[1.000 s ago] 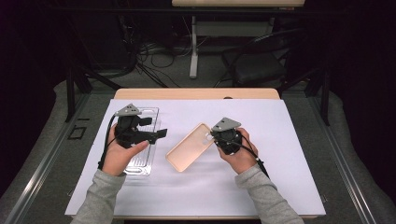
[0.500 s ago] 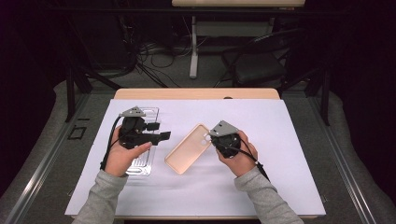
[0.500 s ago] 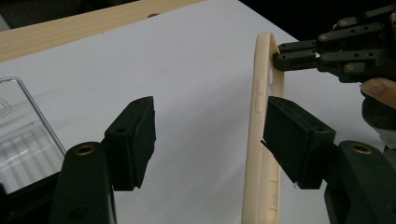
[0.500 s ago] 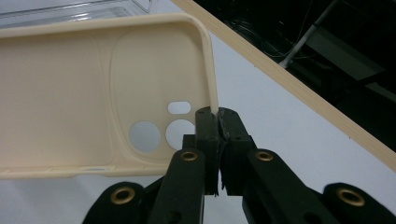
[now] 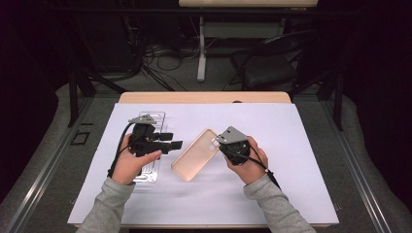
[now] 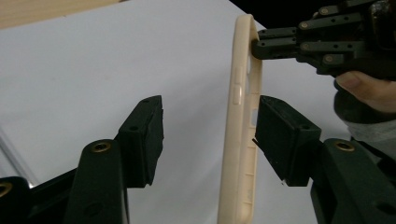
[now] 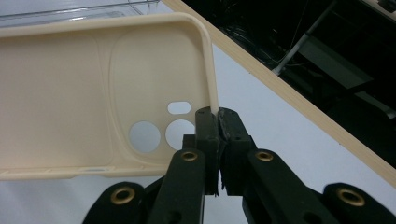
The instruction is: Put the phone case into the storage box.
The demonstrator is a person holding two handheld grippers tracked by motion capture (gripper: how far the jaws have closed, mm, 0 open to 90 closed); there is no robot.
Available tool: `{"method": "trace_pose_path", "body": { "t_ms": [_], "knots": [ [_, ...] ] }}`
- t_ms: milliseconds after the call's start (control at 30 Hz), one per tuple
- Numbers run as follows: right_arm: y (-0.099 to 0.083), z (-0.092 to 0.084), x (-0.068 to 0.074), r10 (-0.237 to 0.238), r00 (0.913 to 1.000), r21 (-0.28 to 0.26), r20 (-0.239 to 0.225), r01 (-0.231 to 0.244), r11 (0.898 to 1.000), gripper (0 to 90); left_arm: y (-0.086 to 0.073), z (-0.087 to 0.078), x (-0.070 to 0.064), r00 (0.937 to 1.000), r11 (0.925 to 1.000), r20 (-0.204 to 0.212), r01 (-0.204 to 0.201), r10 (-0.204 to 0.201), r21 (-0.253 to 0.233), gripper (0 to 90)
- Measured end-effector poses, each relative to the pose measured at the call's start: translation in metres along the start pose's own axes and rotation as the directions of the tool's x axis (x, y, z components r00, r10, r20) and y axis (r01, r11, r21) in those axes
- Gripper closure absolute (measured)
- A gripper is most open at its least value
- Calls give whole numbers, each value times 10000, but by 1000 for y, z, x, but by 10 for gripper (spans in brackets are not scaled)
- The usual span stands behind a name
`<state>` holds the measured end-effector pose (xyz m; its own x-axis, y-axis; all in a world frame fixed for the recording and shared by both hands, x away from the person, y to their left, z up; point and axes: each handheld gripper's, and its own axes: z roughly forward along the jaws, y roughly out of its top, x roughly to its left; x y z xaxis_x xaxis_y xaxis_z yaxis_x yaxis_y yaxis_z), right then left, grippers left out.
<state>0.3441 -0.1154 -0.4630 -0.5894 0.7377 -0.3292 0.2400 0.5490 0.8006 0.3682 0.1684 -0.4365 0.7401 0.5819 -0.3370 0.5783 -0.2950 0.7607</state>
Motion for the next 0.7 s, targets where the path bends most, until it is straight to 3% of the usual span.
{"method": "trace_pose_path", "body": {
  "t_ms": [200, 300, 400, 700],
  "knots": [
    [0, 0, 1, -104, 9999, -22, 28, 104, 9999, 880, -2, 8, 0, 9978, 9995, 617, 218, -233, 244, 479],
    [0, 0, 2, -147, 9999, -34, 36, 148, 9999, 880, -2, 11, 0, 9974, 9988, 669, 256, -283, 415, 500],
    [1, -1, 4, -198, 9998, -65, 33, 198, 9998, 880, -3, 14, -1, 9933, 9976, 1066, 377, -437, 573, 525],
    [1, 0, 9, -396, 9992, -96, -27, 396, 9992, 880, -5, 19, -3, 9898, 9947, 1336, 361, -489, 966, 601]
  ]
}}
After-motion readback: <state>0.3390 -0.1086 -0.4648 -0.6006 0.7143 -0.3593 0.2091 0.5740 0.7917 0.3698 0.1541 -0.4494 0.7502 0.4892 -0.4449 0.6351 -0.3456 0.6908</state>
